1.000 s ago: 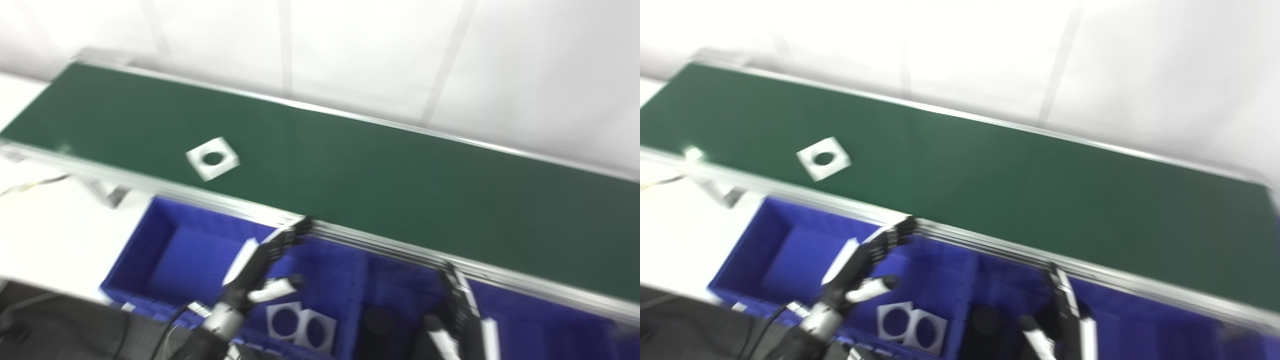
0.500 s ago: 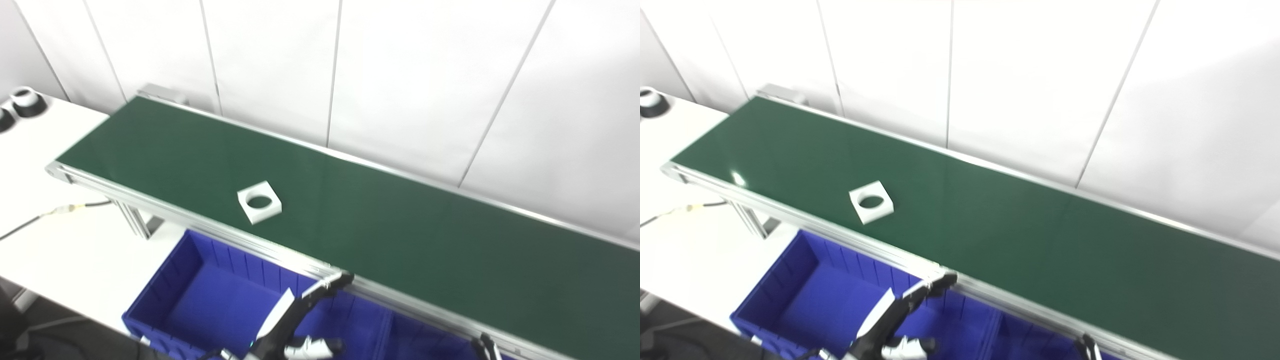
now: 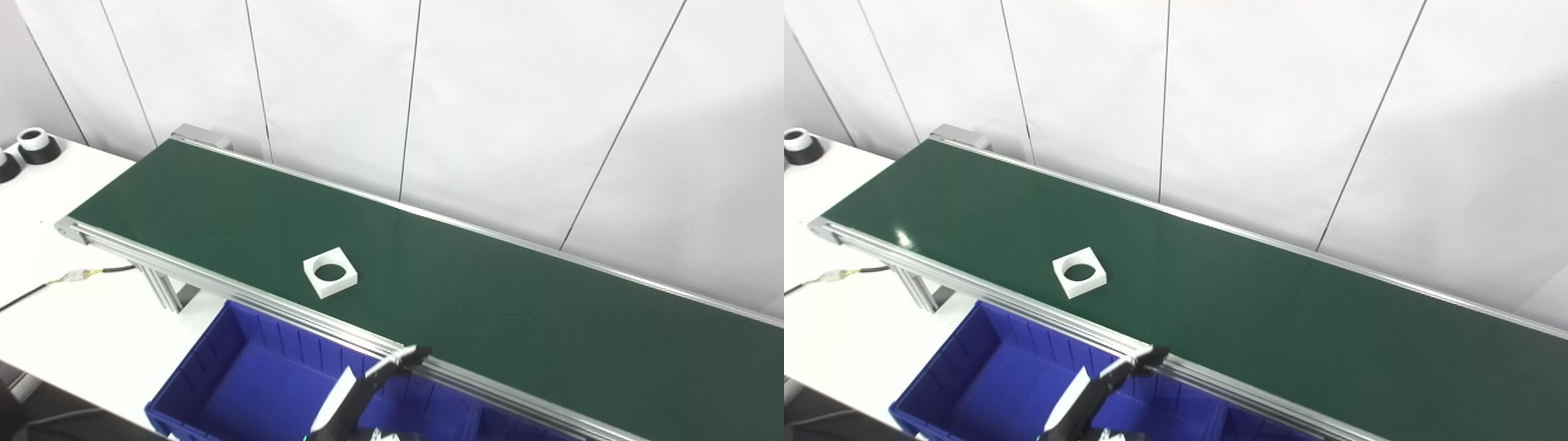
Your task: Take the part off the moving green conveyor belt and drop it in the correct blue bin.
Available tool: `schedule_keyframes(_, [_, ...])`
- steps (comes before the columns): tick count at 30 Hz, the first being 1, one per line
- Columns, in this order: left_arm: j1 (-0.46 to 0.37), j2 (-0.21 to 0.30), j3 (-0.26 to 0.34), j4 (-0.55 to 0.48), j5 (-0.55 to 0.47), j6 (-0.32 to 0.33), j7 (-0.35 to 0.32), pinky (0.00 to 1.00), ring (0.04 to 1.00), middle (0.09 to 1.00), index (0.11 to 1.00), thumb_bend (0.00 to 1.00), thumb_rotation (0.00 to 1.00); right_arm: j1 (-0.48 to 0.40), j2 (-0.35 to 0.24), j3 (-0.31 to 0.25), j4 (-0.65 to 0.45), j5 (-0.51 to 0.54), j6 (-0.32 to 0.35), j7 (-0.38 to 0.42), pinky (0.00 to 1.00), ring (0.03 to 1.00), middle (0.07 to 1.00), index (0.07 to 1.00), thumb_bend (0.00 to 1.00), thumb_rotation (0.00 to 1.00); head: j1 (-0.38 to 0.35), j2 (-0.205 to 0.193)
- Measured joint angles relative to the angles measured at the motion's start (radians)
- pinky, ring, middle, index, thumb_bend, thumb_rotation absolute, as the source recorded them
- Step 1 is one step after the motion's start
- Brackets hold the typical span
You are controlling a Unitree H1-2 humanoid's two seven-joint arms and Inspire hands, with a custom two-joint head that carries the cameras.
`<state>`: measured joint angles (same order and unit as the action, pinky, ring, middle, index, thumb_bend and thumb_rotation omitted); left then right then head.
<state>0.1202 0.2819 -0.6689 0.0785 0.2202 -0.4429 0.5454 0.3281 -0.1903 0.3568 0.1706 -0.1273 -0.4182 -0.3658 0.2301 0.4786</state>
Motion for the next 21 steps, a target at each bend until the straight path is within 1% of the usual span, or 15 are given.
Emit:
schedule_keyframes(2, [0.001,0.009,0.013,-0.028,-0.013,0.0,-0.028,0.85,0.871,0.875,0.851,0.79,0.79,0.002,0.002,0.0,0.0,-0.008,0.0,-0.004,0.92,0.904,0.869,0.921,0.71,0.85,-0.014,0.003])
schedule_keyframes(3, [0.0,0.013,0.03,-0.048,-0.02,0.0,-0.046,0.86,0.879,0.883,0.859,0.8,0.81,0.003,0.003,0.0,0.0,-0.011,0.0,-0.01,0.92,0.905,0.868,0.921,0.72,0.85,-0.017,0.005])
schedule_keyframes(4, [-0.001,0.015,0.045,-0.064,-0.02,0.0,-0.06,0.88,0.889,0.889,0.864,0.81,0.81,0.004,0.004,0.0,0.0,-0.013,0.0,-0.011,0.94,0.909,0.868,0.921,0.74,0.85,-0.02,0.006])
schedule_keyframes(5, [-0.005,0.016,0.073,-0.079,-0.022,-0.001,-0.083,0.88,0.89,0.89,0.865,0.81,0.81,0.004,0.004,0.0,0.0,-0.013,0.0,-0.011,0.94,0.906,0.866,0.92,0.74,0.85,-0.02,0.006])
schedule_keyframes(8, [-0.018,0.014,0.126,-0.092,-0.035,-0.001,-0.135,0.88,0.893,0.891,0.867,0.8,0.8,0.004,0.006,0.0,0.001,-0.017,0.0,-0.013,0.93,0.898,0.862,0.916,0.73,0.85,-0.023,0.006])
schedule_keyframes(9, [-0.021,0.01,0.141,-0.094,-0.036,-0.001,-0.152,0.88,0.897,0.899,0.872,0.77,0.76,0.003,0.006,0.001,0.001,-0.02,0.0,-0.014,0.92,0.893,0.859,0.915,0.75,0.85,-0.023,0.006])
schedule_keyframes(10, [-0.025,0.004,0.156,-0.094,-0.035,-0.001,-0.168,0.88,0.899,0.903,0.876,0.76,0.73,0.003,0.006,0.001,0.001,-0.023,0.0,-0.018,0.91,0.892,0.857,0.914,0.75,0.85,-0.038,0.014])
schedule_keyframes(12, [-0.037,-0.015,0.193,-0.095,-0.017,-0.001,-0.192,0.88,0.906,0.918,0.887,0.72,0.69,0.003,0.007,0.001,0.001,-0.025,0.0,-0.022,0.91,0.893,0.857,0.91,0.78,0.84,-0.048,0.015])
schedule_keyframes(14, [-0.051,-0.035,0.229,-0.1,0.005,-0.001,-0.21,0.88,0.907,0.92,0.889,0.72,0.68,0.003,0.01,0.002,0.001,-0.025,0.0,-0.024,0.91,0.893,0.857,0.91,0.78,0.84,-0.048,0.015])
schedule_keyframes(15, [-0.056,-0.042,0.241,-0.102,0.012,0.0,-0.22,0.88,0.913,0.925,0.891,0.72,0.66,0.003,0.011,0.003,0.001,-0.025,0.0,-0.024,0.91,0.89,0.857,0.91,0.79,0.84,-0.048,0.015])
schedule_keyframes(16, [-0.061,-0.053,0.263,-0.104,0.034,0.003,-0.232,0.89,0.915,0.927,0.889,0.72,0.63,0.003,0.012,0.004,0.001,-0.025,0.0,-0.025,0.91,0.888,0.857,0.908,0.79,0.83,-0.069,0.021])
schedule_keyframes(19, [-0.07,-0.095,0.326,-0.109,0.09,0.05,-0.251,0.89,0.919,0.931,0.894,0.71,0.59,0.002,0.012,0.007,0.001,-0.026,0.0,-0.026,0.91,0.889,0.857,0.904,0.79,0.83,-0.078,0.025])
schedule_keyframes(21, [-0.077,-0.118,0.359,-0.107,0.124,0.082,-0.265,0.9,0.929,0.941,0.907,0.69,0.54,0.002,0.011,0.01,0.001,-0.03,0.0,-0.028,0.92,0.886,0.853,0.902,0.78,0.82,-0.095,0.032])
